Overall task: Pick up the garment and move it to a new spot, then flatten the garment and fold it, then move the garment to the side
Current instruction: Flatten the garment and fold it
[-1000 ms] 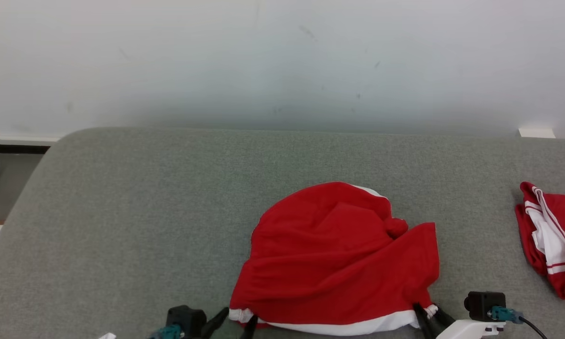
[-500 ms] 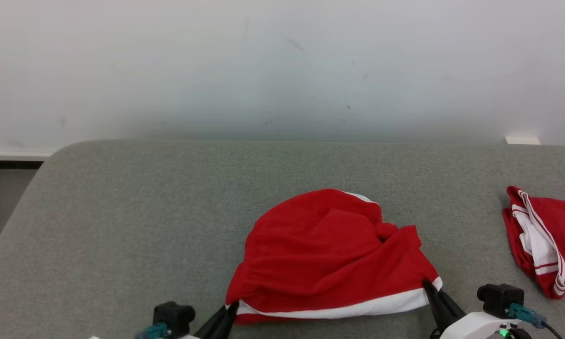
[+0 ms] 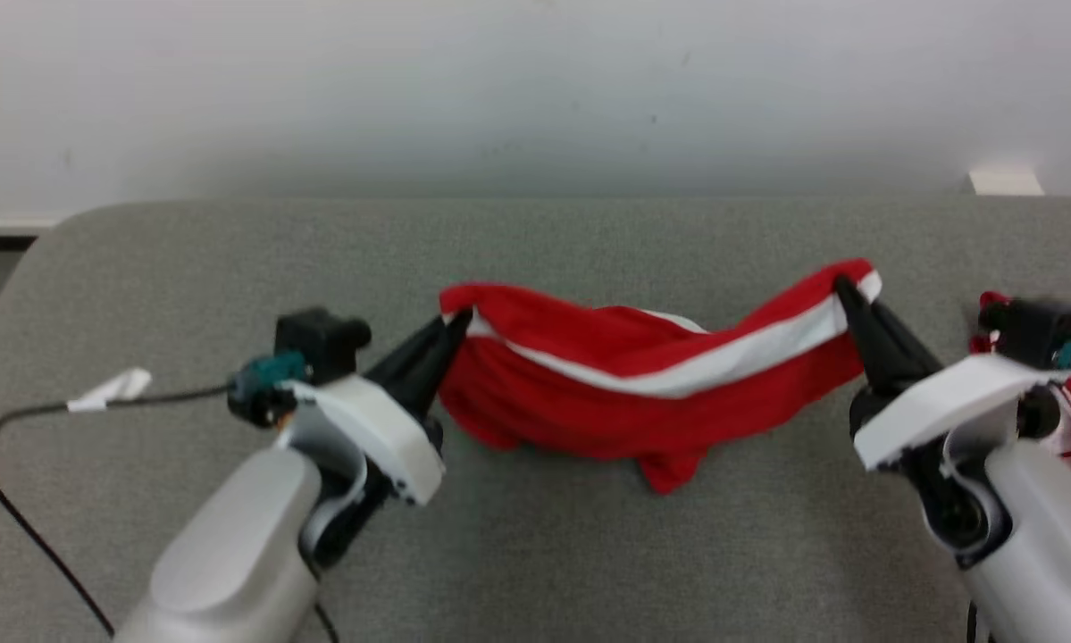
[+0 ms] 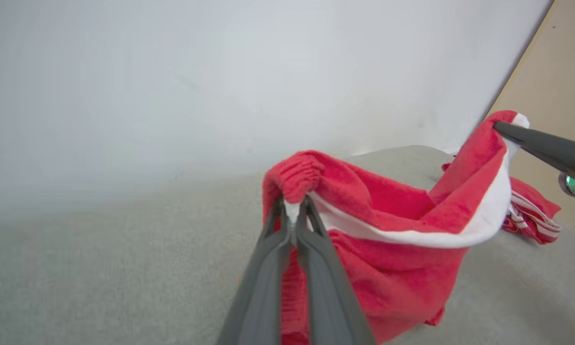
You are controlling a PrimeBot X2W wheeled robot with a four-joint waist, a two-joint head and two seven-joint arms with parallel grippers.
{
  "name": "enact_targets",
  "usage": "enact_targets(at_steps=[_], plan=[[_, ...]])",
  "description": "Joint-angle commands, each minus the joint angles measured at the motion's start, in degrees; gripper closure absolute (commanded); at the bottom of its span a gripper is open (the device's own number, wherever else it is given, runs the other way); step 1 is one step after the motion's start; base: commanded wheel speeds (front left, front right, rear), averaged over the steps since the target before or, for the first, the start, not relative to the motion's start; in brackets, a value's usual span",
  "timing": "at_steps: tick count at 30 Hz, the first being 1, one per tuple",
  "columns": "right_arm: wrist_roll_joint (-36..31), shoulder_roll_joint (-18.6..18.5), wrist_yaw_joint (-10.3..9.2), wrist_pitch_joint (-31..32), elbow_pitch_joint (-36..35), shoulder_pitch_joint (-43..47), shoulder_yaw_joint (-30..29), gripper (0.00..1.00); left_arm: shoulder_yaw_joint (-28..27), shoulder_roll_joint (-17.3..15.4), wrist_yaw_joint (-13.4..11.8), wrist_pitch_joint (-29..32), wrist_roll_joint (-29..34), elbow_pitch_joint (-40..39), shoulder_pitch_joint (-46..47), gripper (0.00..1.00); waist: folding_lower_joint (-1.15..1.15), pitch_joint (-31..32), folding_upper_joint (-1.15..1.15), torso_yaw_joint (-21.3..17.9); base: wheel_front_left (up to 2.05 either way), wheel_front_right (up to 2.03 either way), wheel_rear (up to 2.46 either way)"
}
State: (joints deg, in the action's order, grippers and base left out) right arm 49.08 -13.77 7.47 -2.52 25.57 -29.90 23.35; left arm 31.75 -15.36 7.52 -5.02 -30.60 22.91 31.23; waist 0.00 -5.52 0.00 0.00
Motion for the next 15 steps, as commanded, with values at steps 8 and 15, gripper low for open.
enact_targets(at_steps=[8,15], plan=[[1.76,0.09,0.01,1.75,5.09,-27.57,-1.62,1.0,1.3,-2.18,-0.09,6.42,-6.94,6.56,28.86,1.0,0.0,-18.75,0.0,-1.02,0.0,0.0,0.0],[-0.64,1.44,0.01,-2.57,12.74,-47.09,-0.07,1.0,3.8,-2.98,-0.09,7.52,-9.8,15.63,47.41,1.0,0.0,-24.66,0.0,-2.02,0.0,0.0,0.0]])
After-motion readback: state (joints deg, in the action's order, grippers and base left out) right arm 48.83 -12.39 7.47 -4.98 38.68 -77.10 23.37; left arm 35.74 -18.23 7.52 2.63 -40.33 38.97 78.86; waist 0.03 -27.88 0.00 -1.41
